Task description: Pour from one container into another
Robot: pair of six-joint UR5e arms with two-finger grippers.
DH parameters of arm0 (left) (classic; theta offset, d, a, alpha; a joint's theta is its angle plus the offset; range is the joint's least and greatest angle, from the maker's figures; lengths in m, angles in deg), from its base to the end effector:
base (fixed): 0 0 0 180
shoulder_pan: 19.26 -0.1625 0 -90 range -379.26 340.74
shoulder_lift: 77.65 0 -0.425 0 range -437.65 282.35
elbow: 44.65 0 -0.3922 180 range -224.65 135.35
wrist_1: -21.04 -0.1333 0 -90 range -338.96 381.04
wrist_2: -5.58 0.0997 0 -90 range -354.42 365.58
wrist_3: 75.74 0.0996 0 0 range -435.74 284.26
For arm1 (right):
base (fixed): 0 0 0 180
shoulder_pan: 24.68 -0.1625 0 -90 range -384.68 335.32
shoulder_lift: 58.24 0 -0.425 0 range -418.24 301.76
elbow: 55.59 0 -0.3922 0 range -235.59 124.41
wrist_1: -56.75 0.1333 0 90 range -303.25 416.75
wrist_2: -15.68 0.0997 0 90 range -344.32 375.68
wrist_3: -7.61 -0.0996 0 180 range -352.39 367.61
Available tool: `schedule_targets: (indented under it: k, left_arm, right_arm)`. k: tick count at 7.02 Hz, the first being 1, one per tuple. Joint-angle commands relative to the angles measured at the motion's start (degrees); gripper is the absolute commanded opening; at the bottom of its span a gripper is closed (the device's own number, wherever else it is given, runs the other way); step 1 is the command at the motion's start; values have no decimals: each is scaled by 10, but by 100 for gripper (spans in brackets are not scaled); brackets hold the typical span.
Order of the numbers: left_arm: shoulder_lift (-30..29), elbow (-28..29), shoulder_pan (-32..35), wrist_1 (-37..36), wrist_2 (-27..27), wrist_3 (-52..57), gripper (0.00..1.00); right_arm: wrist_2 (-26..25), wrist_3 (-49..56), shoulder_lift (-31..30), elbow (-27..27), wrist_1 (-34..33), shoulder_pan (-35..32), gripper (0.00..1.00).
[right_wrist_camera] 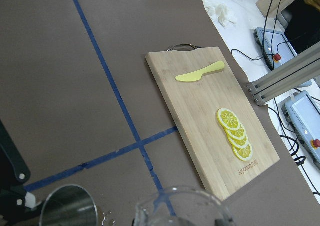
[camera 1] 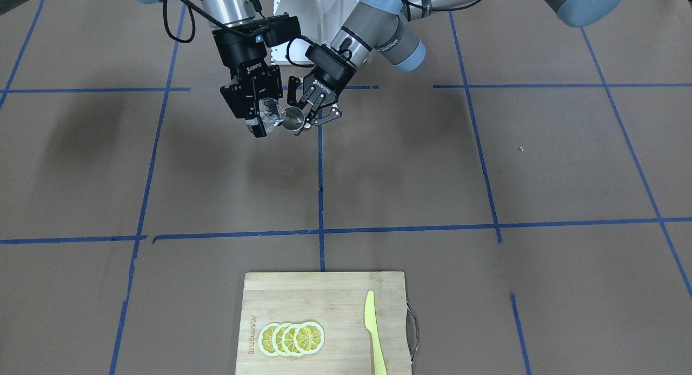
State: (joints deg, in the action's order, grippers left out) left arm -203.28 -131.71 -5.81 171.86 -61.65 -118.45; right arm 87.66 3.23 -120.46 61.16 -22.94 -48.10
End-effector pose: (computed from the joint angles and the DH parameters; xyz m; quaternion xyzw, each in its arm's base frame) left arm 0.6051 -0.3214 0.1910 0.4777 0.5477 0.0579 0.6844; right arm -0.4429 -0.3707 0.1691 0.5079 -0.1997 -0.3588 0.7573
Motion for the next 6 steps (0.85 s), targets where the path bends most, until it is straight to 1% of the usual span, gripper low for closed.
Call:
schedule_targets:
  k: [1,4,6]
  left_arm:
    - [-1,-1,0,0,0,0,0]
    - [-1,-1,0,1,0,0,0]
    - [0,0,0,1,0,0,0]
  right_arm:
    - [-31,44,2,0,-9,15,0]
    - [-41,88,4,2,-17,18,0]
    - [-51,89,10,3,-19,21,0]
